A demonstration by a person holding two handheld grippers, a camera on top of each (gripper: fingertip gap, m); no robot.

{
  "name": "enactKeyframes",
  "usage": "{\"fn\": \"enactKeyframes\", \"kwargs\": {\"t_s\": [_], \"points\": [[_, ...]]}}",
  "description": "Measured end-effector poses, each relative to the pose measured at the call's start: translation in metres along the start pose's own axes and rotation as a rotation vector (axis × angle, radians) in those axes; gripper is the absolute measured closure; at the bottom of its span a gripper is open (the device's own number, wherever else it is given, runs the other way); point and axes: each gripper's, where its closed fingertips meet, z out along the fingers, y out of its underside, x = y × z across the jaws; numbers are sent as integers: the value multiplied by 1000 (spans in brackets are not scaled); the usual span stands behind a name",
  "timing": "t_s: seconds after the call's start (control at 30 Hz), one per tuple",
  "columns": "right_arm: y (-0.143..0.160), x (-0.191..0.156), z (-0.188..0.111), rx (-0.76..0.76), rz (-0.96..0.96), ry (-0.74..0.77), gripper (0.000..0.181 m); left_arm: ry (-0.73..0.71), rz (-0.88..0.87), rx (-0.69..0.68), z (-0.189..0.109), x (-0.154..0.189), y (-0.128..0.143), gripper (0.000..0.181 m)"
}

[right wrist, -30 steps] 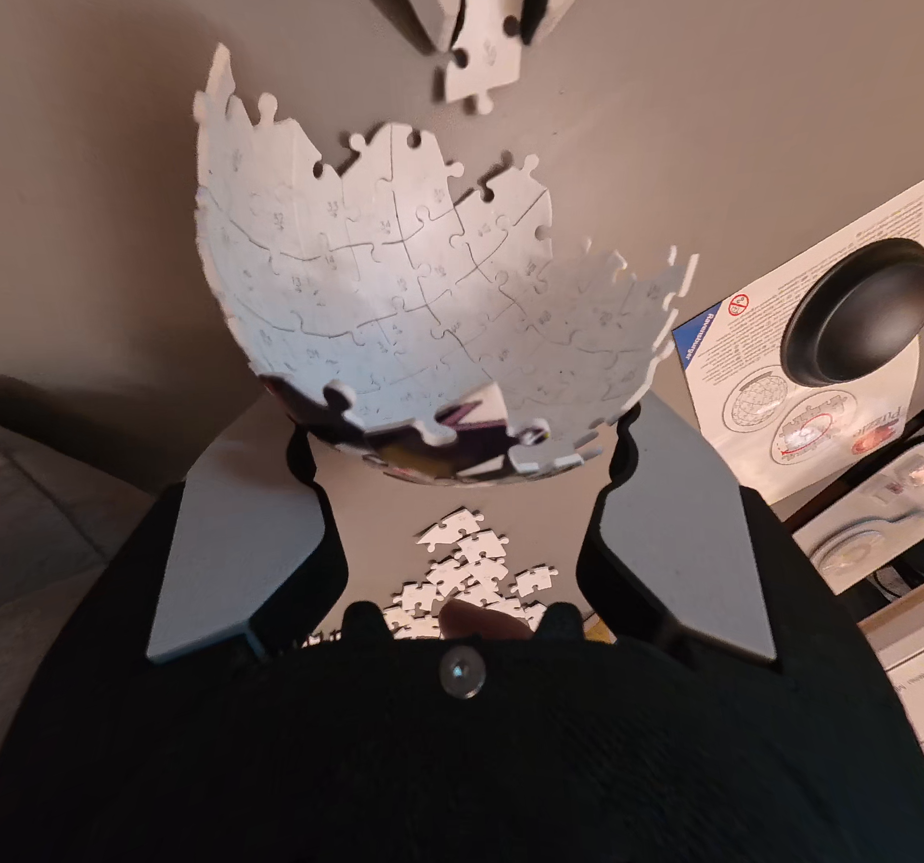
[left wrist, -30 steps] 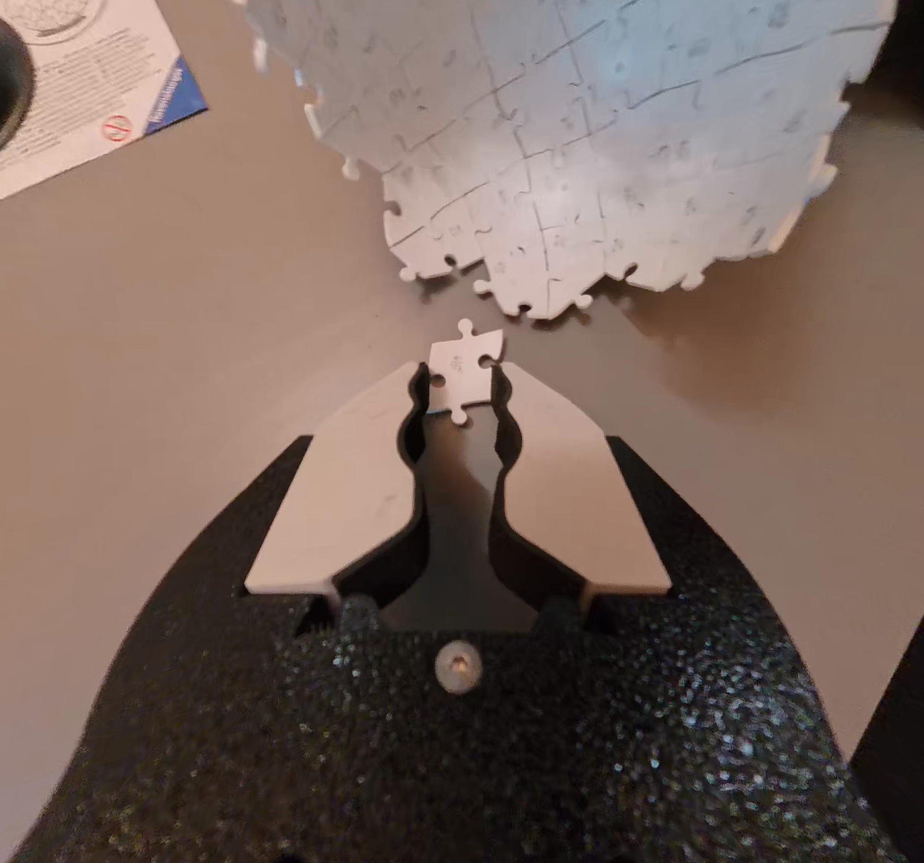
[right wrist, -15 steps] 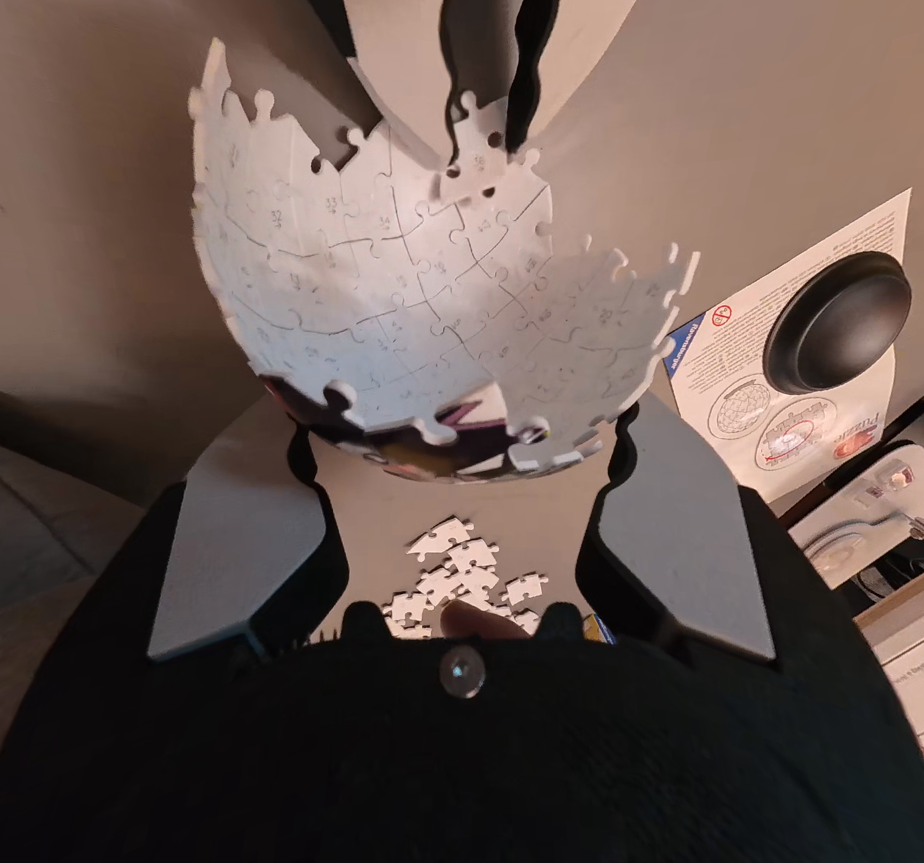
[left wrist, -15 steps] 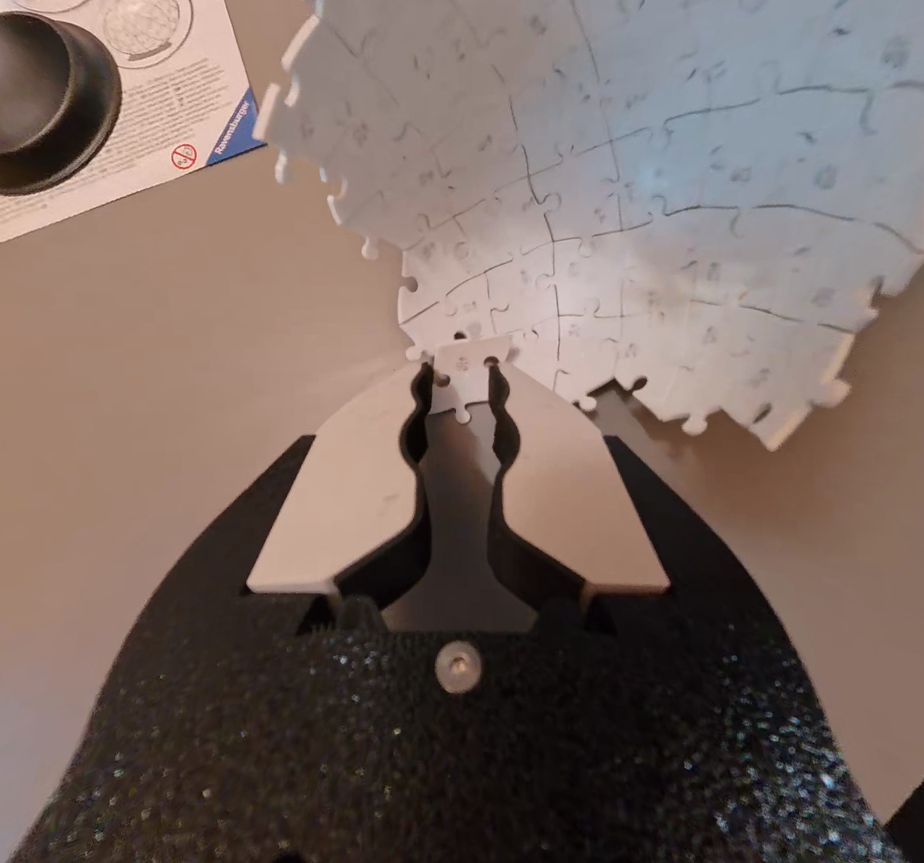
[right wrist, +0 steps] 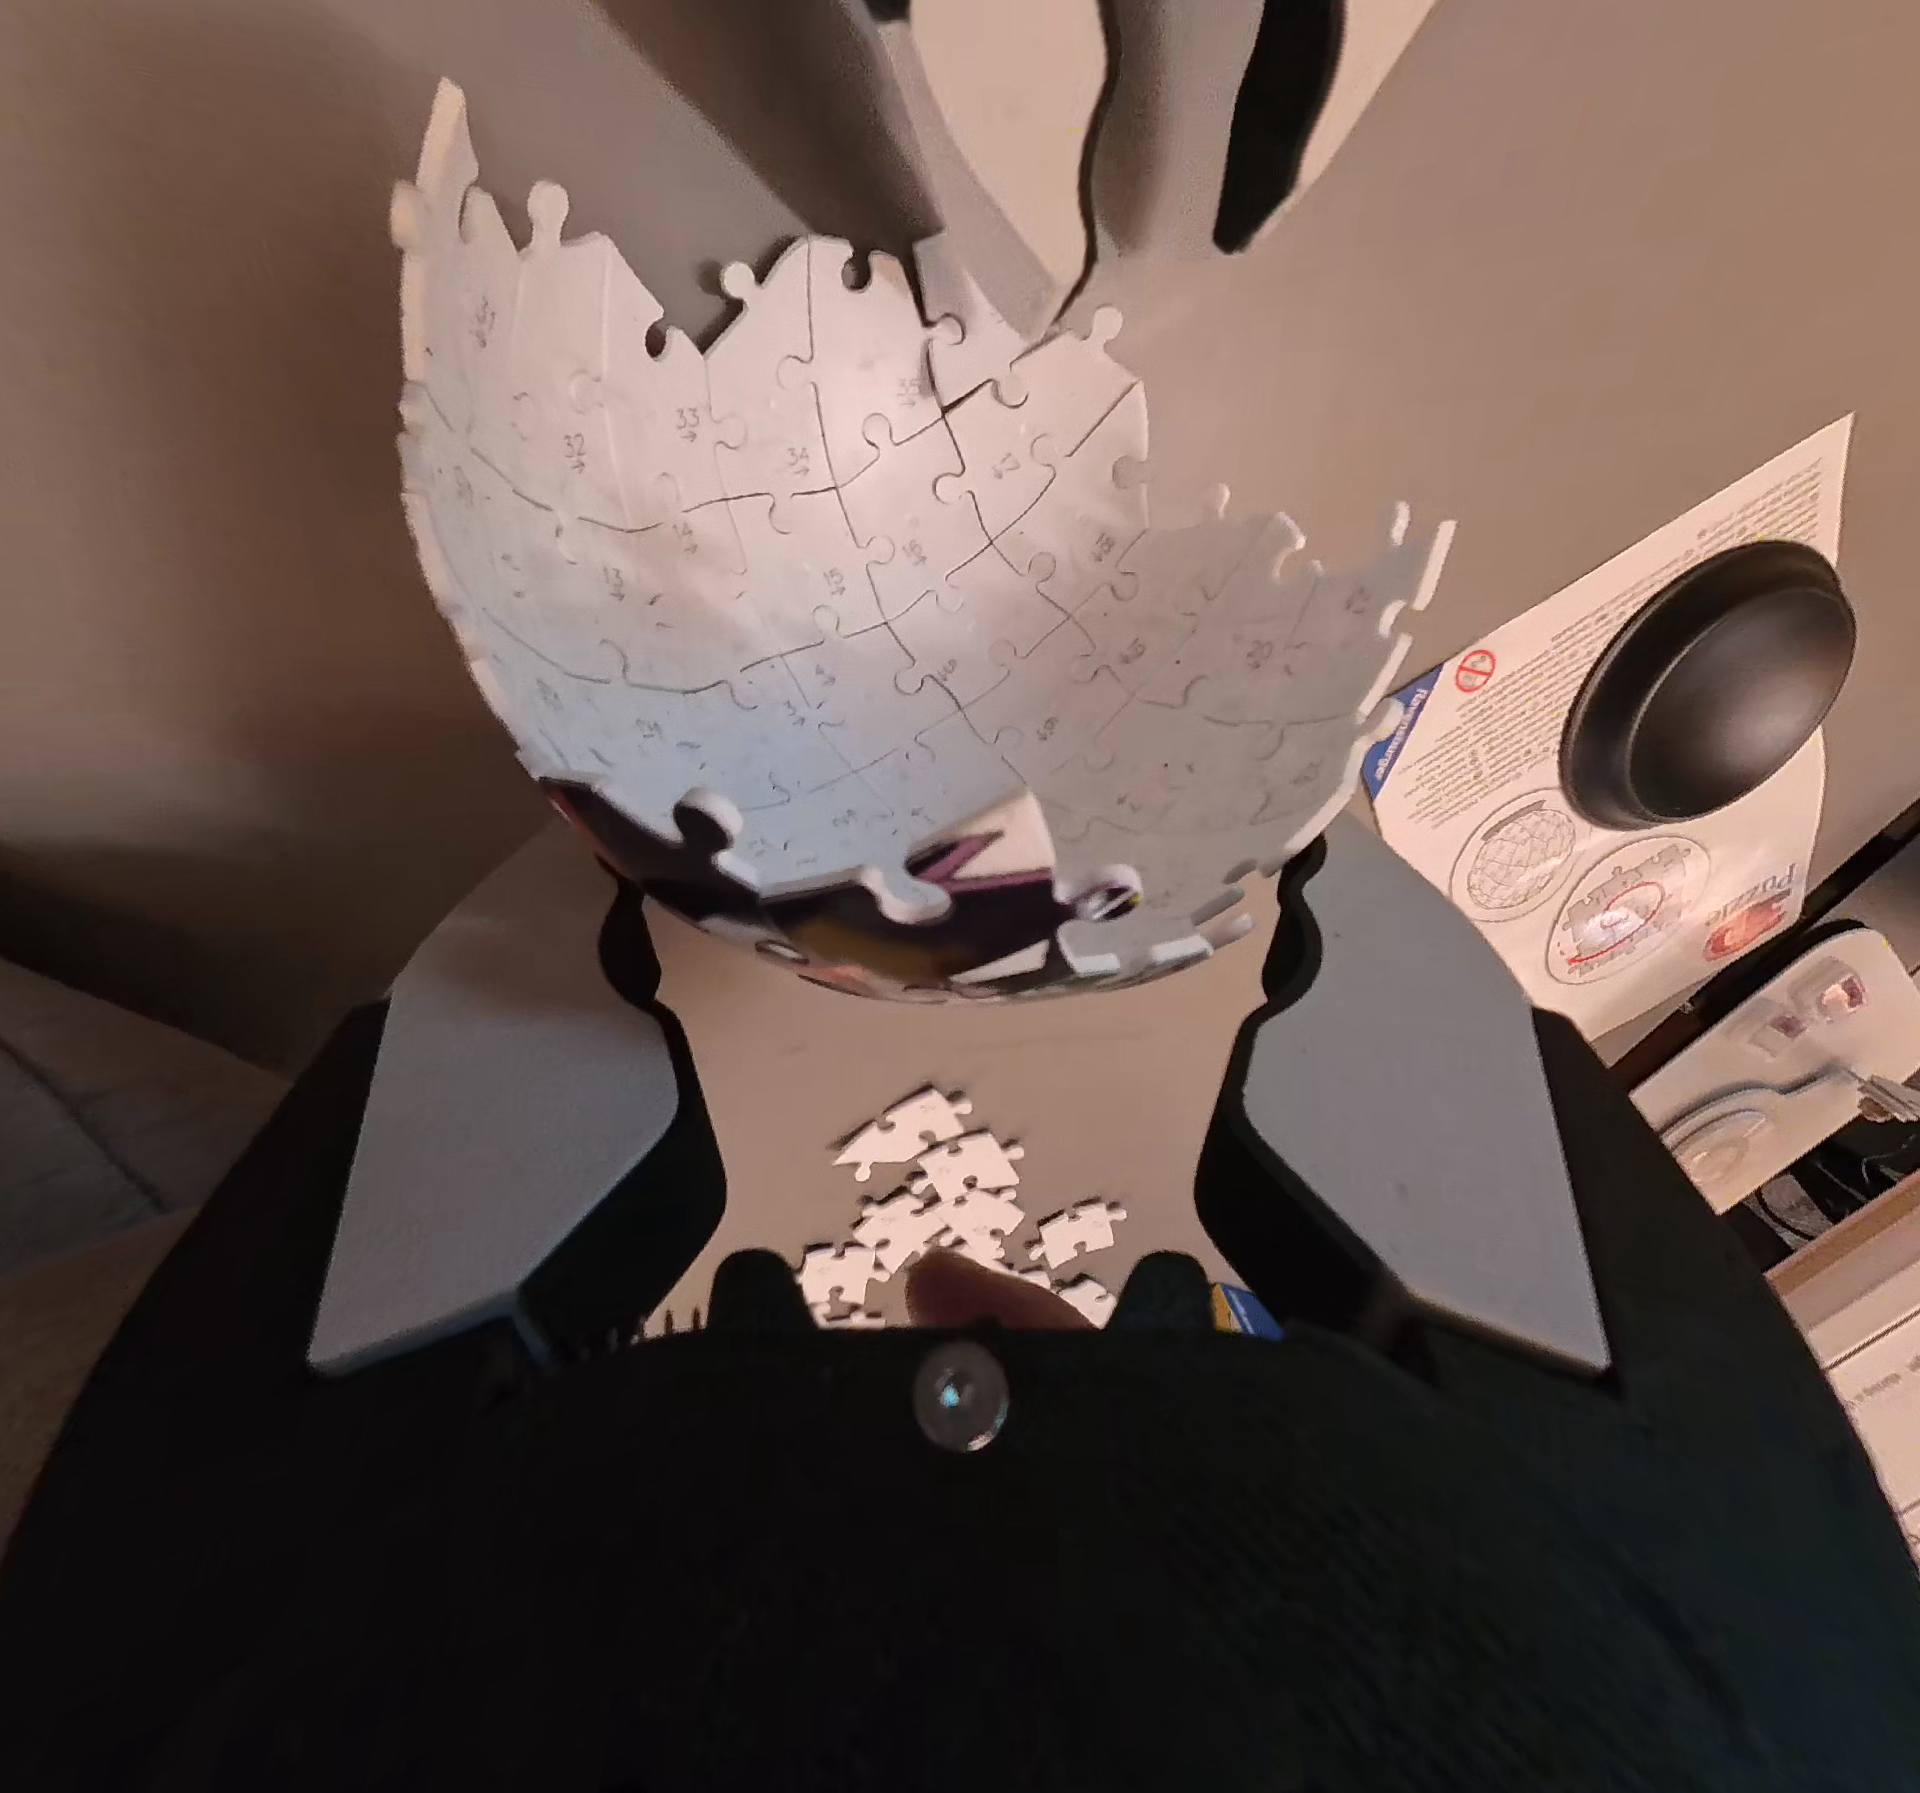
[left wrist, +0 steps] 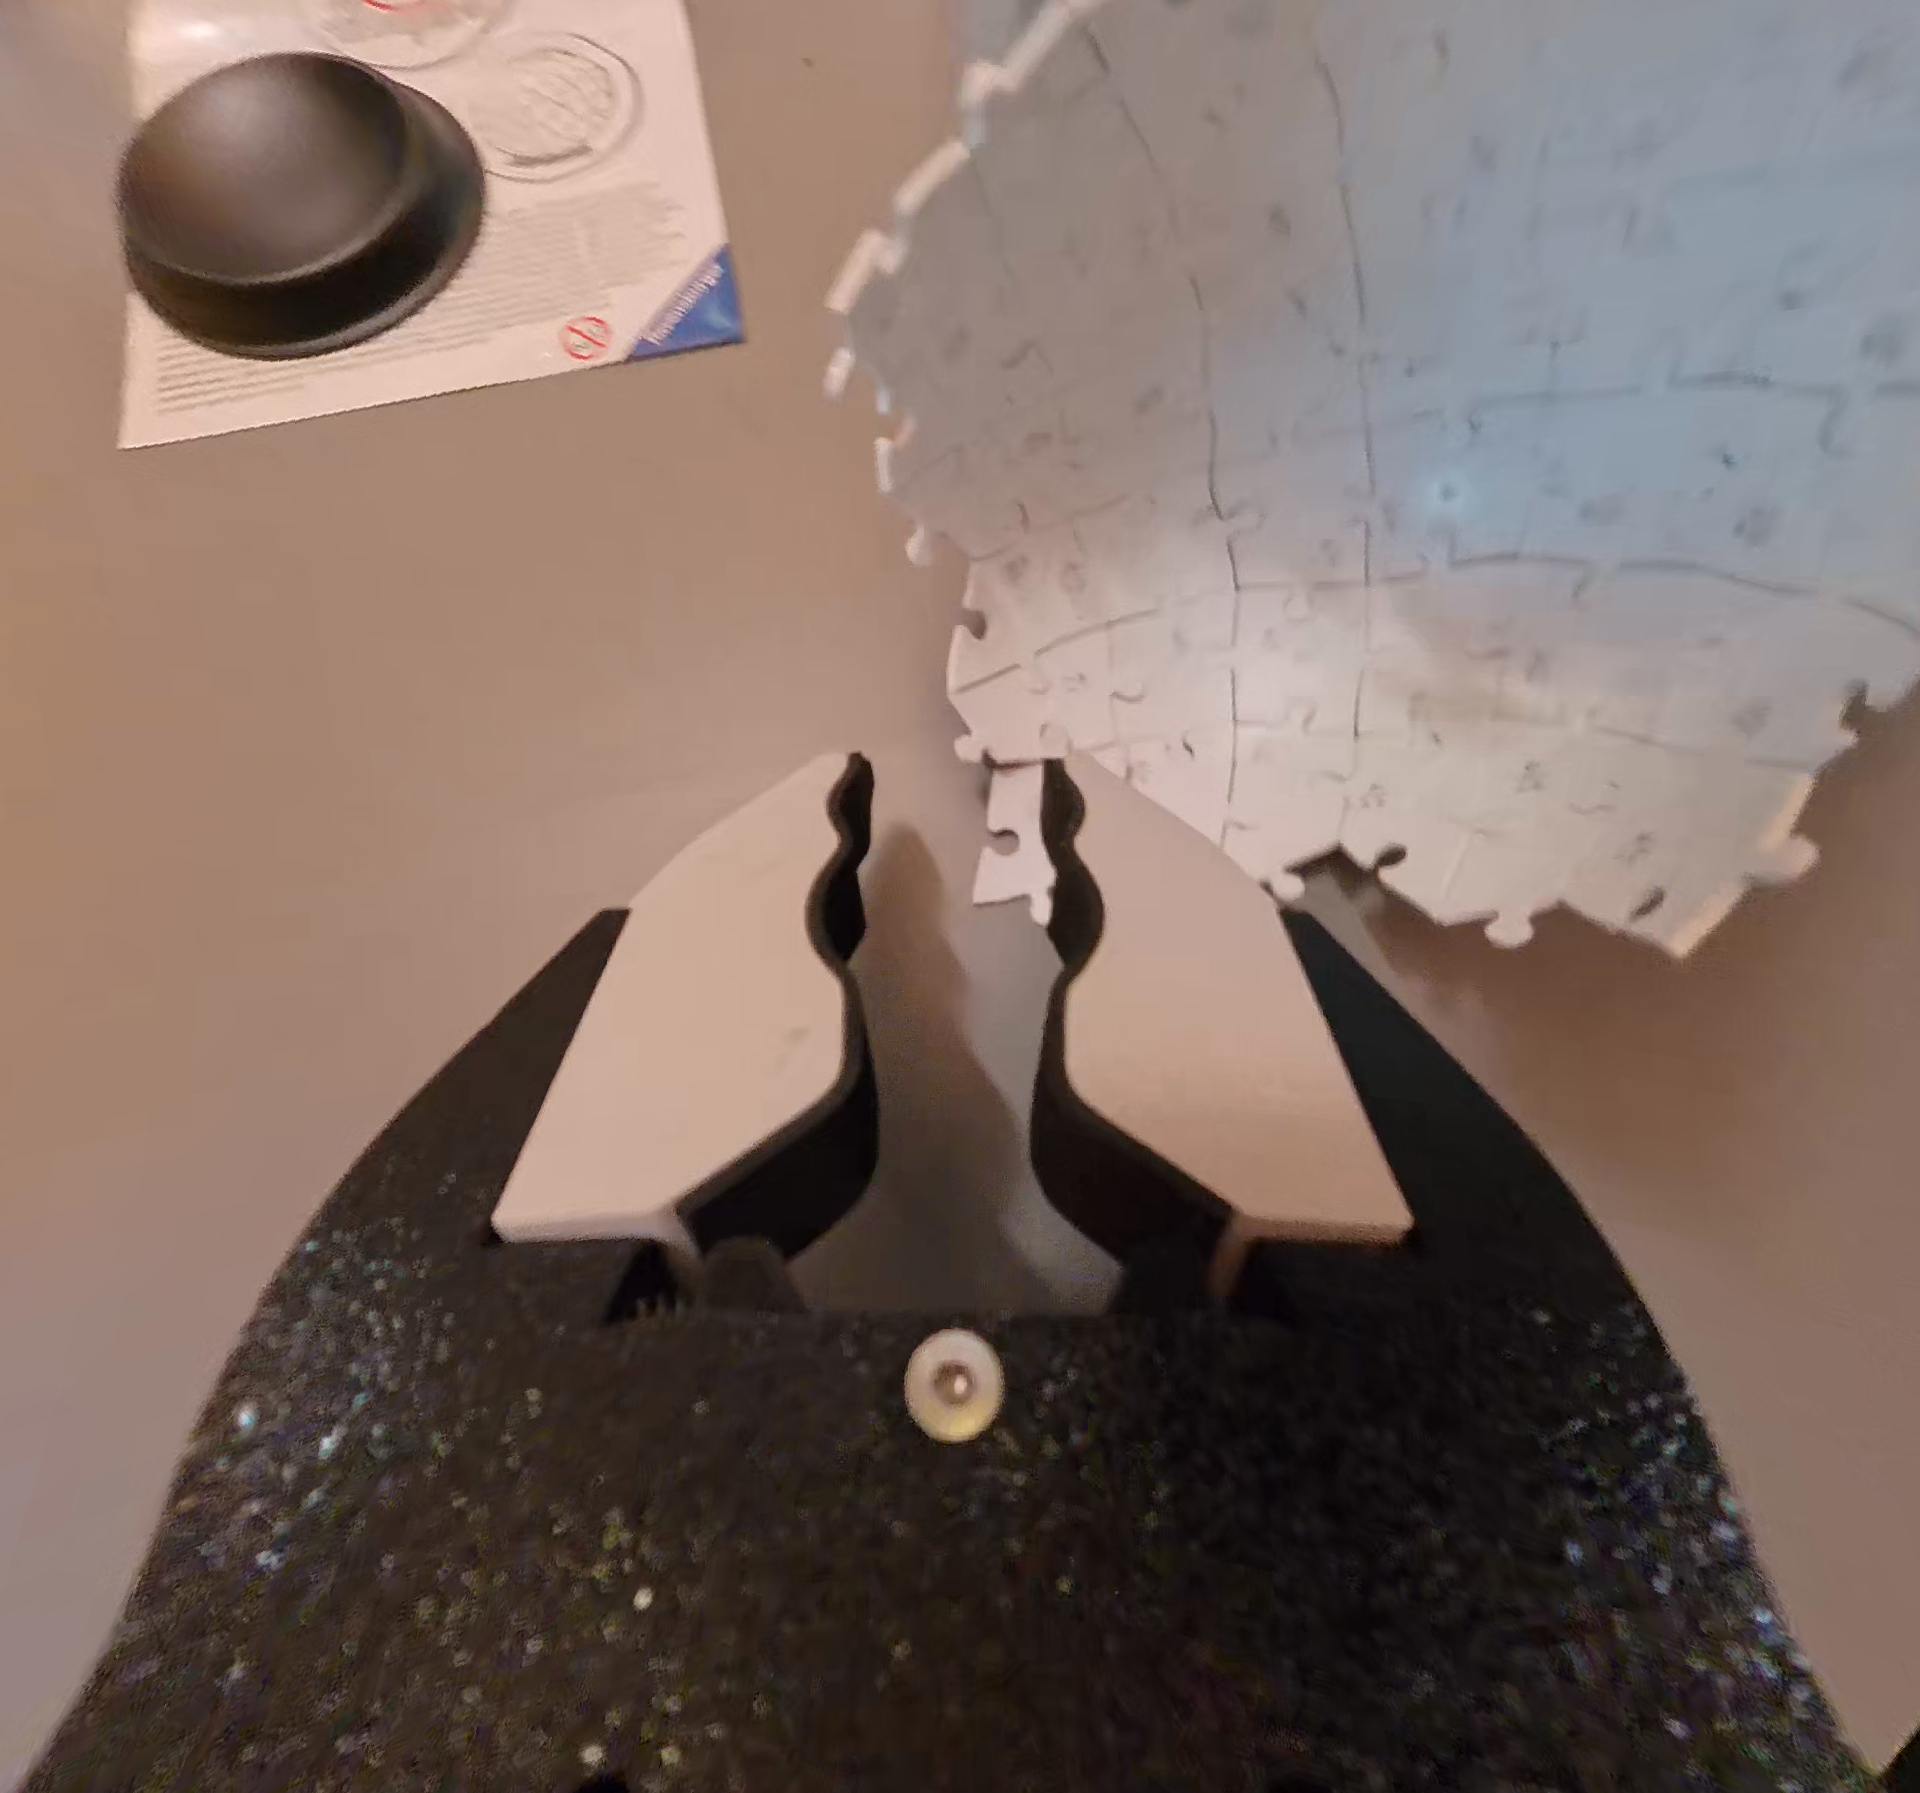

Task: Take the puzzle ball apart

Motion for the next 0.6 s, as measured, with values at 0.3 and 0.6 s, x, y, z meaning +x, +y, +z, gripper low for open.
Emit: {"fn": "enactKeyframes", "kwargs": {"t_s": [0.3,0.6], "points": [[1,2,1,-8,13,4,65,-71,-28,-39,9,-8,9,123],[-2,2,1,-4,4,13,66,-63,-75,-50,14,-10,13,118]]}}
